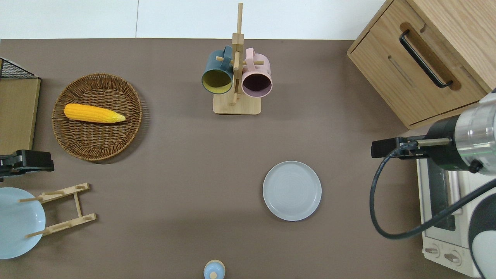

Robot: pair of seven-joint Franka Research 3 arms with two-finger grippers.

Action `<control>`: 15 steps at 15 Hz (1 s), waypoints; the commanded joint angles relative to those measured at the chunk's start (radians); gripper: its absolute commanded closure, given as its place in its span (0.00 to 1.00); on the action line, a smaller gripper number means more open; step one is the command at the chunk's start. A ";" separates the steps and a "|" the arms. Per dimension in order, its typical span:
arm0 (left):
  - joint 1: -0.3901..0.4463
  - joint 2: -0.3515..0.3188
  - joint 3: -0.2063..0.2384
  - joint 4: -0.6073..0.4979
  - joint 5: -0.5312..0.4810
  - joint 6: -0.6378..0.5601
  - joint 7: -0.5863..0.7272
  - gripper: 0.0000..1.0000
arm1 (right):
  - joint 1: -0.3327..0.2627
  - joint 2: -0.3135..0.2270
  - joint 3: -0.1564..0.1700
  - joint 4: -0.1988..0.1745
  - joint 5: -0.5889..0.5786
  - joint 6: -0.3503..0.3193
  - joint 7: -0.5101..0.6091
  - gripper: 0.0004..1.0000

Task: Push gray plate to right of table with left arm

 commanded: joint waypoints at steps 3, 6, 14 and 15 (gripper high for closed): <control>0.156 0.012 -0.133 0.093 -0.054 -0.081 0.011 0.00 | -0.006 0.006 0.004 0.014 0.016 -0.005 0.002 0.00; 0.141 0.010 -0.132 0.093 -0.049 -0.081 0.011 0.00 | -0.006 0.006 0.004 0.014 0.016 -0.005 0.002 0.00; 0.140 -0.002 -0.139 0.093 -0.050 -0.080 0.002 0.00 | -0.006 0.006 0.004 0.014 0.016 -0.005 0.002 0.00; 0.140 -0.002 -0.139 0.093 -0.049 -0.080 0.002 0.00 | -0.006 0.006 0.004 0.014 0.016 -0.005 0.002 0.01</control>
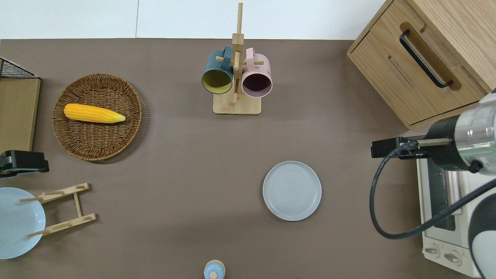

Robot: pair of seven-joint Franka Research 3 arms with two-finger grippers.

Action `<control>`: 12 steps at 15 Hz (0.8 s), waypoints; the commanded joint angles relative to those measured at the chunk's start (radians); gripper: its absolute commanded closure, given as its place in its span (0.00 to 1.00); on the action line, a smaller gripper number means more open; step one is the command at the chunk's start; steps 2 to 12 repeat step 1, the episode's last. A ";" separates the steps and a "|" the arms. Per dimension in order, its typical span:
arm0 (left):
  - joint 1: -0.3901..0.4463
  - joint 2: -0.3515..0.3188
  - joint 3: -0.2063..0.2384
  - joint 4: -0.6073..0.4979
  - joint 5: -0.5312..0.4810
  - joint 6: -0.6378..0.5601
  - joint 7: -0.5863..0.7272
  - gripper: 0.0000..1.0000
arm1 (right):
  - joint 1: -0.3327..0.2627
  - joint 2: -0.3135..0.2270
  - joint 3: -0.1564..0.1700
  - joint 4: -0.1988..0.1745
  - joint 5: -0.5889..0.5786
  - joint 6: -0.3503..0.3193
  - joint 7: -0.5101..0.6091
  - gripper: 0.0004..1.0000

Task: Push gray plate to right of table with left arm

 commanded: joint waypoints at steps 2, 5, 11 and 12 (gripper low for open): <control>0.004 -0.002 -0.003 0.014 -0.010 -0.025 0.002 0.00 | -0.006 0.006 0.004 0.014 0.016 -0.005 0.002 0.00; 0.004 -0.002 -0.003 0.014 -0.010 -0.025 0.002 0.00 | -0.006 0.006 0.004 0.014 0.016 -0.005 0.002 0.00; 0.004 -0.002 -0.003 0.014 -0.010 -0.025 0.002 0.00 | -0.006 0.006 0.004 0.014 0.016 -0.005 0.002 0.00; 0.004 -0.002 -0.003 0.014 -0.010 -0.025 0.002 0.00 | -0.006 0.006 0.004 0.014 0.016 -0.005 0.002 0.00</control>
